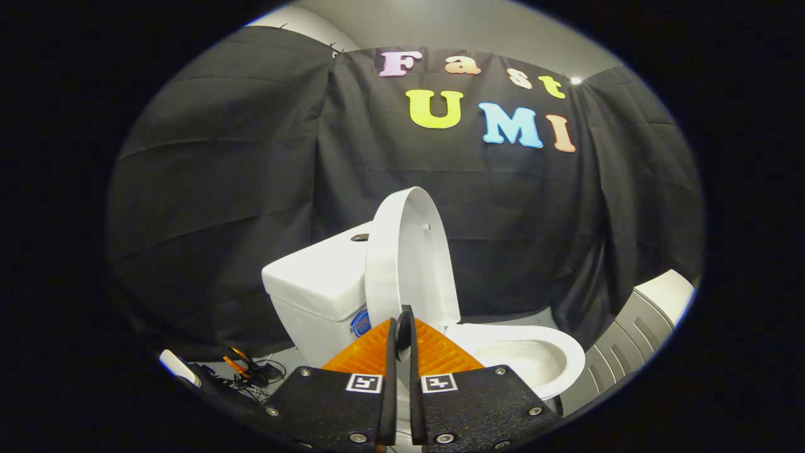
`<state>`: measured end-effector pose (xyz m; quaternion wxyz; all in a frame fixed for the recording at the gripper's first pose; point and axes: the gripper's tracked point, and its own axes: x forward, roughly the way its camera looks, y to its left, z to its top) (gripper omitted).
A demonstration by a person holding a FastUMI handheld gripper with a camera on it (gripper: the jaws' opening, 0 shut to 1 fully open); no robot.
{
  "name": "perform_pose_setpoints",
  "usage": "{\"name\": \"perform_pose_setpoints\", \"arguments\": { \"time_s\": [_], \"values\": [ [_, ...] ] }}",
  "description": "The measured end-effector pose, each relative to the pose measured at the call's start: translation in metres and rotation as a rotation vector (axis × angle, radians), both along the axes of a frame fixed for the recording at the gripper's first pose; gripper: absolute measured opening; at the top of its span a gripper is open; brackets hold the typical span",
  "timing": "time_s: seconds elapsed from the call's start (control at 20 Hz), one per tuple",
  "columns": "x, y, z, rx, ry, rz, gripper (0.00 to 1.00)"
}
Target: Open the toilet lid.
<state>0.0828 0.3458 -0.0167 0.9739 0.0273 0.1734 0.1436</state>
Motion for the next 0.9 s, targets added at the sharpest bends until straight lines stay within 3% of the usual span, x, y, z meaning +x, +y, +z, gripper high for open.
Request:
{"name": "perform_pose_setpoints", "arguments": {
  "time_s": [0.15, 0.35, 0.6, 0.9],
  "values": [
    [-0.001, -0.010, 0.011, 0.014, -0.032, -0.007, 0.18],
    [0.003, -0.026, 0.030, 0.052, -0.077, -0.049, 0.95],
    [-0.001, -0.052, 0.064, 0.081, -0.134, -0.064, 0.97],
    [-0.011, -0.104, 0.098, 0.032, -0.211, -0.066, 0.96]
  ]
}}
